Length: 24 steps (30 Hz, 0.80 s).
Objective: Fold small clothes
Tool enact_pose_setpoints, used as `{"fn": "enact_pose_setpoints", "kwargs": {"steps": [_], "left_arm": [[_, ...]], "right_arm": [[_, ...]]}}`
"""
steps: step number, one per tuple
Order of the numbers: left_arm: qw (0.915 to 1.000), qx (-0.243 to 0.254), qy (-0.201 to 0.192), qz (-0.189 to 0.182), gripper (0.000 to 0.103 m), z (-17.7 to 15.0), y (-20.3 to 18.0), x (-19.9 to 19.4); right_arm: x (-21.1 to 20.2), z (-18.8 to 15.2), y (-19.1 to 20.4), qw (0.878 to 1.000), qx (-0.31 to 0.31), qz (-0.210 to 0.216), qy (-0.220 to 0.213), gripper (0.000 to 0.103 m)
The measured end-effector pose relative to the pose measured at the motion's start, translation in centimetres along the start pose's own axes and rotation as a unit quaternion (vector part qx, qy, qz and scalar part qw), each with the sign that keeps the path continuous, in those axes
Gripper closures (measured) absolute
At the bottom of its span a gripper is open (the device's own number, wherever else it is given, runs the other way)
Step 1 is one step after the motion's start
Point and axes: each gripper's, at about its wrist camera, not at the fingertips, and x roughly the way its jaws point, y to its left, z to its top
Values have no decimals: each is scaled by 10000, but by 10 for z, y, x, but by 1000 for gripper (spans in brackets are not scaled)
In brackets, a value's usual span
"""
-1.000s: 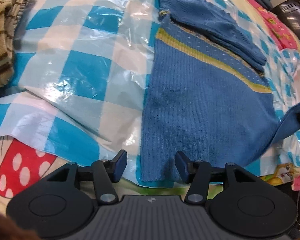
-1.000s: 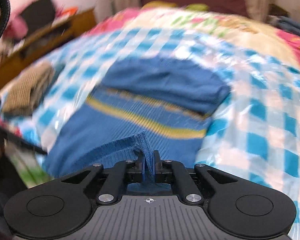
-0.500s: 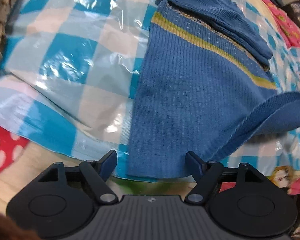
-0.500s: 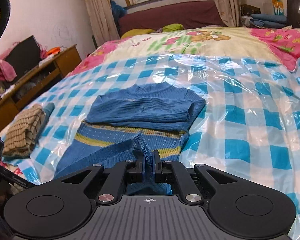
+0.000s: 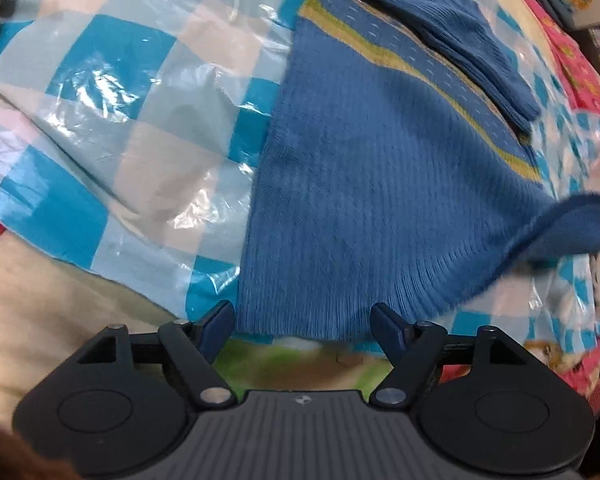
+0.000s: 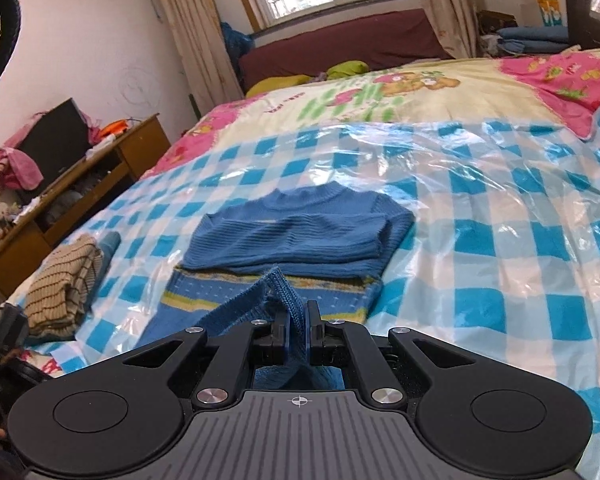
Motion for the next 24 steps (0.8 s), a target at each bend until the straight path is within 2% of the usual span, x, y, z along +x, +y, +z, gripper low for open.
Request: {"fn": "enact_pose_setpoints", "kwargs": {"steps": [3,4,6,7,8,9,10,12,17,21,24], "left_arm": [[9999,-74,-117,54,29,-1,3,3],[9999,-54,-113,58,34,-2,3,4],[10000,-33,-55,25,48,-4,4,4],[10000,-66,17,-62,61,-4,5,7],[9997,-148,101,-174,68,-5,7,10],[9992,-243,161,-280,83,-6,10,12],[9985,-340,183,-397,89,-6,13,13],[9970,-406,100,-654,90,-4,15,5],[9902,-153,-367,-1338,90,11,3,-22],[9805,-25,-802,-1797,91,42,-11,-43],[9737,88,-1100,-1995,91,72,-19,-54]], "right_arm": [[0,0,3,10000,-27,28,-14,98],[0,0,3,10000,-18,24,-8,98],[0,-2,2,10000,29,8,4,98],[1,-3,2,10000,59,-3,16,98],[2,-4,1,10000,85,-11,32,98],[3,-5,1,9999,104,-16,52,98],[3,-6,0,9999,114,-17,67,98],[4,-6,1,9999,118,-24,89,98],[3,1,-3,9994,335,10,18,98],[7,15,-6,9991,417,-44,-72,98],[16,28,-8,9987,482,-90,-131,98]]}}
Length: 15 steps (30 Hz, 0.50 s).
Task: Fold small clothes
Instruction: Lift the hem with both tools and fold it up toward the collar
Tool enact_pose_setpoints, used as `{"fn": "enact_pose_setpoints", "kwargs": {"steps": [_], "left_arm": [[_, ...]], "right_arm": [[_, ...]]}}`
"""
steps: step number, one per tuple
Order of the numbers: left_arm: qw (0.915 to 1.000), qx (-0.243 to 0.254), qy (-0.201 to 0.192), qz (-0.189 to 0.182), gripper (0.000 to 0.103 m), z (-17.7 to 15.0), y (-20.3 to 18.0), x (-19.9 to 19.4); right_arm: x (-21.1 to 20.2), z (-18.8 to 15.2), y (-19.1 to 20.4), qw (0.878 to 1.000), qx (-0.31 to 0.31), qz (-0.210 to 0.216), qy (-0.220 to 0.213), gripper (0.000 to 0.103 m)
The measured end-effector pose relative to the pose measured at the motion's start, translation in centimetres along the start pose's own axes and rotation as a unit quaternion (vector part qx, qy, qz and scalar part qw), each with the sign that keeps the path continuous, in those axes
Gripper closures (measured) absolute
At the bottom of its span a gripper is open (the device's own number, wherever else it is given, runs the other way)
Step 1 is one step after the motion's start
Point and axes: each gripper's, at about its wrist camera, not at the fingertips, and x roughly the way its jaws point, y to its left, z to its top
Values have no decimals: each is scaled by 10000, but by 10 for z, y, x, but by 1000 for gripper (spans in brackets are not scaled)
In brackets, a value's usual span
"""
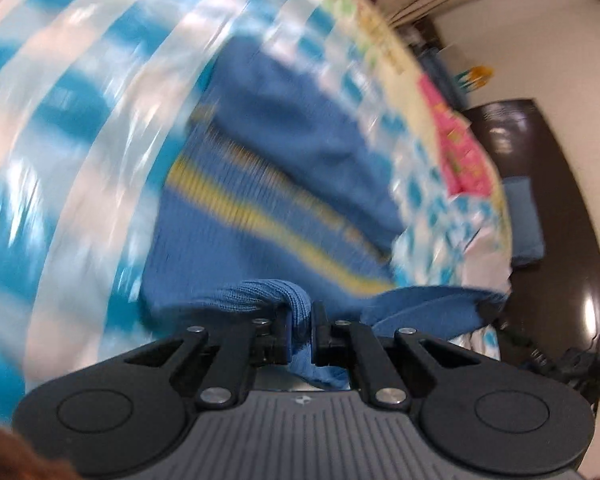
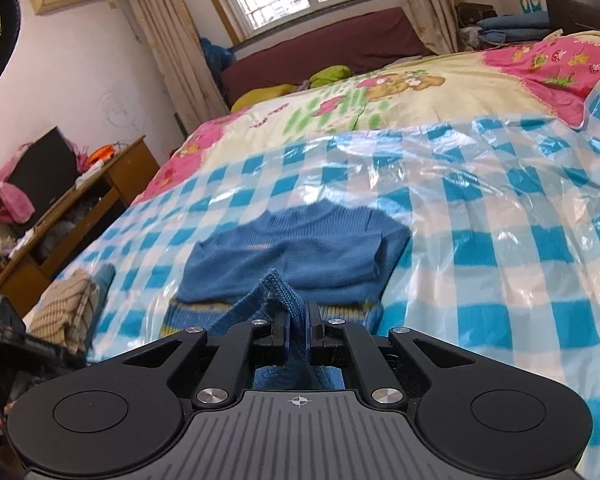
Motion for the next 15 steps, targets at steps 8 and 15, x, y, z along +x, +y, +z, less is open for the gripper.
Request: {"fn": "enact_pose_setpoints", "kwargs": {"steps": [8,15], "left_arm": [[9964,380,-721,-217,90,90,-13,2],[9944,352,-974,-203,91,153,-7,42]], "right_arm": [[51,52,-7,9994,116,-162,-282,98],[116,81,-26,9968,461,-542,-357,98]]}}
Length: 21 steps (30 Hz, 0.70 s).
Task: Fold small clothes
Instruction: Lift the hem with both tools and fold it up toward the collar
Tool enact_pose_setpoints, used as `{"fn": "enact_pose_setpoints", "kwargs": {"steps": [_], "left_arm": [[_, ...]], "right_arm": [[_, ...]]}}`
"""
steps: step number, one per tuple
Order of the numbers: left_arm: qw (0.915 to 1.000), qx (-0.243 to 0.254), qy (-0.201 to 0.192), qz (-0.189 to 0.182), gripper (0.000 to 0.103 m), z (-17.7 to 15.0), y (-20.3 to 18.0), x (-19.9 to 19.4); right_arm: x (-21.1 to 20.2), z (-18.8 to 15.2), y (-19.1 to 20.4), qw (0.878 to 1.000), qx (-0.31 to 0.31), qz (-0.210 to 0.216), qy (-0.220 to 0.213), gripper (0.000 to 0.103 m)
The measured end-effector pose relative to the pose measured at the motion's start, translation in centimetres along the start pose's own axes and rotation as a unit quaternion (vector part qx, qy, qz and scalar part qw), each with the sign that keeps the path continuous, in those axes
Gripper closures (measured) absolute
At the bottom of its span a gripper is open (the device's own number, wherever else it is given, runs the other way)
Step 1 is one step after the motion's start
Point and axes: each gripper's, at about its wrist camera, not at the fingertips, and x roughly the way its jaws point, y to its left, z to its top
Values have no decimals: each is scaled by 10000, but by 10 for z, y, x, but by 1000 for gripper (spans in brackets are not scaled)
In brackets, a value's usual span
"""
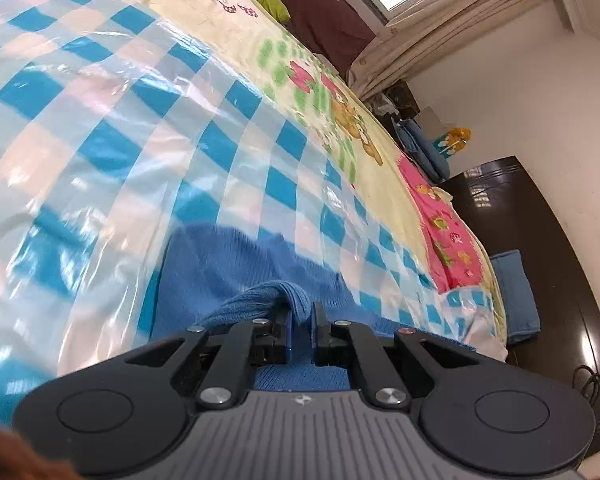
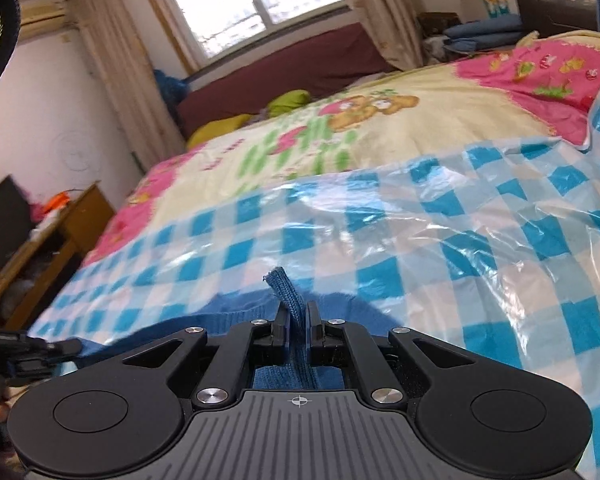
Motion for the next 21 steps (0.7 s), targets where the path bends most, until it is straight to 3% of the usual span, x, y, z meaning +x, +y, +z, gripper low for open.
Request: {"fn": "enact_pose_setpoints", "kwargs": {"steps": [6,13,15,17,21], "left_arm": [[9995,-97,69,306,91,12,19,39],[9985,-220,-10,496,89,18,32,50],[9981,-318,-68,524,81,19,34,47],[9974,-352,-190,593,70,19,36,41],[9964,-220,-348,739,63,17,34,24]], "right_arm": [[56,-3,-13,9983,111,-480,303,98],[90,-8,-22,9954,178,-808,487,95],[94,-8,-28,9940,313,-902,530,88],[98,-7,-36,9930,515,-884,584,88],[95,-5,-46,9922,850,-682,610,82]]}}
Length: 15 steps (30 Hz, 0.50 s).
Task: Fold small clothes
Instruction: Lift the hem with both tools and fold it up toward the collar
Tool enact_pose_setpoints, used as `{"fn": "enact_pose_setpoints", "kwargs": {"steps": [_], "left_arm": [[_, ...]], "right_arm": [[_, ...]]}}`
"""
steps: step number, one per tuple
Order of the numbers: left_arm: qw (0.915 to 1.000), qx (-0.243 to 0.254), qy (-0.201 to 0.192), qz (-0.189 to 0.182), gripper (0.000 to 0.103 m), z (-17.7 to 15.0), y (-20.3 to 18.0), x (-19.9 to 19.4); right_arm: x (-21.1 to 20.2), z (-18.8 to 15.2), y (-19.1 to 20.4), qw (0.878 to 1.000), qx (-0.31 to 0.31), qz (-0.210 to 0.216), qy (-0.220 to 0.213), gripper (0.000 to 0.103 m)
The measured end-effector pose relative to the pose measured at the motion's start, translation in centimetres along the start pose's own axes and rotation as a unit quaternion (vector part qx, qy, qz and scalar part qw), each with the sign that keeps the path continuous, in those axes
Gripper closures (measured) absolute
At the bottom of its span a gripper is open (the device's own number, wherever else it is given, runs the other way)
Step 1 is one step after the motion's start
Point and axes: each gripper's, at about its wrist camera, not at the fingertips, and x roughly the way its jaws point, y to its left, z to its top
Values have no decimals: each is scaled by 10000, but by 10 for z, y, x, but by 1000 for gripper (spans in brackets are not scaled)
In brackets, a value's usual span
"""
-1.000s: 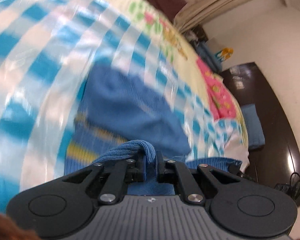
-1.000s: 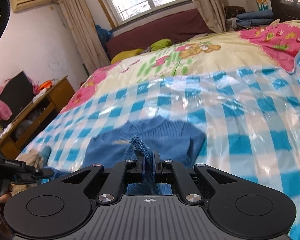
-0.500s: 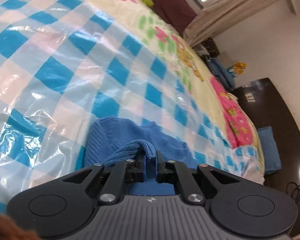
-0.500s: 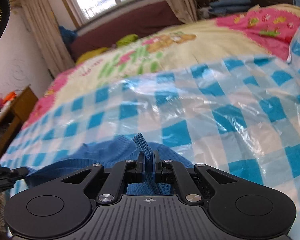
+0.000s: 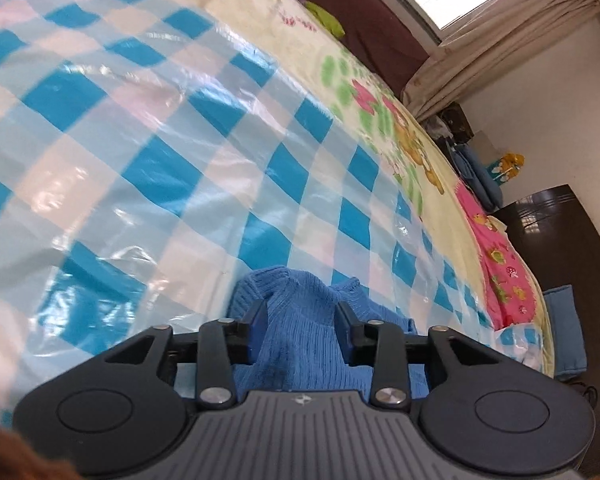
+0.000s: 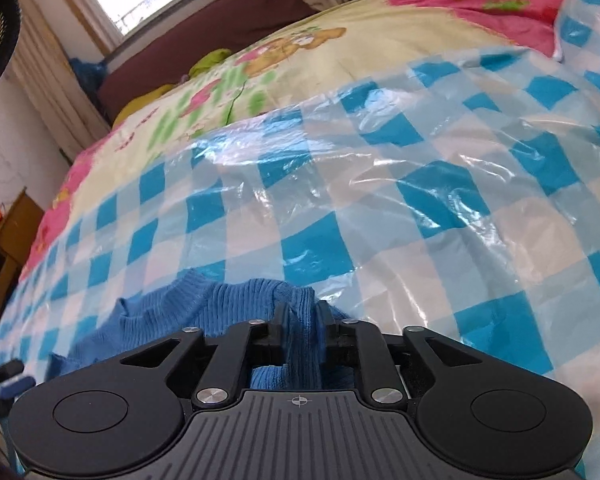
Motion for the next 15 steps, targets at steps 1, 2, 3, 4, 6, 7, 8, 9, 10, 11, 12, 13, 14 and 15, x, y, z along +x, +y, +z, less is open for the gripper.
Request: {"fn": "enact_pose_setpoints", "kwargs": {"steps": [1,2,3,4,6,7,8,9,10,11,12,13,14,15], "left_arm": [[10000,93,-16,23,62,-2,-2,-5],[9997,239,-13,60,60,-6,-6,-10],[9991,415,6,81,59,-12,-10,-14],[9981,603,39,99,56,-18,-15,-16],[9949,984,145,172,54,-32,-23,-16],[9934,1112,206,208,54,-38,-26,-13],[9920,1206,270,252,54,-43,-28,-9],[9911,1256,316,312,54,-48,-30,-5],[9906,1260,364,386,54,-51,-29,1],[9905,1241,405,434,54,-54,-28,6],[9902,1233,418,510,54,-56,-26,10],[9892,1260,378,640,55,-57,-26,13],[9874,1322,293,825,56,-56,-25,15],[9850,1382,190,1016,57,-55,-24,16]], "right_arm": [[-3,-1,0,10000,0,55,-19,78],[-7,-3,0,9999,-2,116,-20,76],[-11,-6,0,9999,-13,166,-7,72],[-15,-9,2,9997,-42,225,25,69],[-21,-18,6,9992,-177,348,116,66],[-21,-21,10,9988,-293,354,164,67],[-20,-25,16,9983,-466,292,194,67],[-18,-28,21,9978,-612,196,185,72],[-16,-30,26,9971,-743,81,172,83],[-13,-30,31,9962,-847,-1,188,89],[-11,-29,35,9958,-885,-40,210,96],[-9,-27,36,9958,-890,-37,216,96],[-9,-25,39,9958,-899,-48,177,96],[-9,-22,41,9957,-919,-63,108,97]]}}
